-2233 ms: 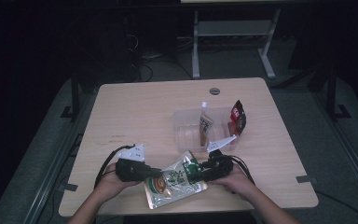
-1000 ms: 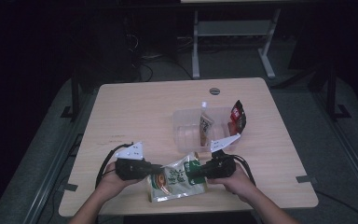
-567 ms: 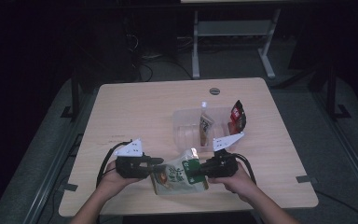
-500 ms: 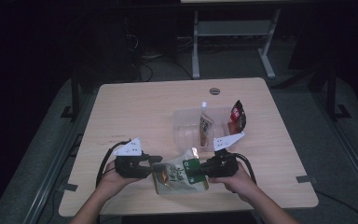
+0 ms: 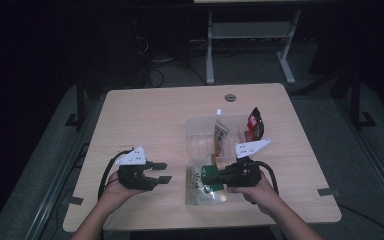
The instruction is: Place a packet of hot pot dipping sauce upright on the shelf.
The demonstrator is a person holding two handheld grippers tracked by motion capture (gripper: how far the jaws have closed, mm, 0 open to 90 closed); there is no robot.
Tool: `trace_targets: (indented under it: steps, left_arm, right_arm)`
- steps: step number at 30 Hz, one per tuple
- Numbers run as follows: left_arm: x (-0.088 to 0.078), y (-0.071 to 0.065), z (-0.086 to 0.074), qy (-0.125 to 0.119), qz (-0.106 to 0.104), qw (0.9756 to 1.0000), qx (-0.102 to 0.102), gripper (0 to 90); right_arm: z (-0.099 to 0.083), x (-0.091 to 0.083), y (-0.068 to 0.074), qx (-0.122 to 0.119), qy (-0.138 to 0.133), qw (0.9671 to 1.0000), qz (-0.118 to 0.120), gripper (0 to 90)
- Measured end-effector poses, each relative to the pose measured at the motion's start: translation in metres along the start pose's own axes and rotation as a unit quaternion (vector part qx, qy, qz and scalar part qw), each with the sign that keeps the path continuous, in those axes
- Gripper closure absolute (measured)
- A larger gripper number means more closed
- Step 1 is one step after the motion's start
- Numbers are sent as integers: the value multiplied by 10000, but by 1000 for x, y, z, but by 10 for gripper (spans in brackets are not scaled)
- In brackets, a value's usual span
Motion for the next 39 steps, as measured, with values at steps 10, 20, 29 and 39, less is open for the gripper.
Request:
trace_targets:
  steps: [10, 20, 29, 39]
  left_arm:
    - [5, 2, -7, 203, 0, 9997, -109, 385]
    - [8, 0, -9, 292, -49, 9995, -111, 353]
    - [10, -1, -10, 334, -82, 9993, -116, 347]
    - [10, -1, -12, 394, -140, 9991, -71, 324]
  right_arm:
    - [7, -4, 7, -156, -26, 9999, 8, 900]
    - [17, -9, 11, -331, -55, 9994, -20, 900]
    - [29, -12, 12, -507, -127, 9986, -50, 900]
    - [54, -12, 5, -678, -187, 9974, -175, 900]
Point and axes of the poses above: each handheld gripper's, and its own axes: x roughly forward along the jaws, z roughly out of its top, y roughly to its left, the point moved 6 cm from there along x, roughly forward along the jaws, and after that the axes turned 4 degrees about -y, right-handed, at the moved point
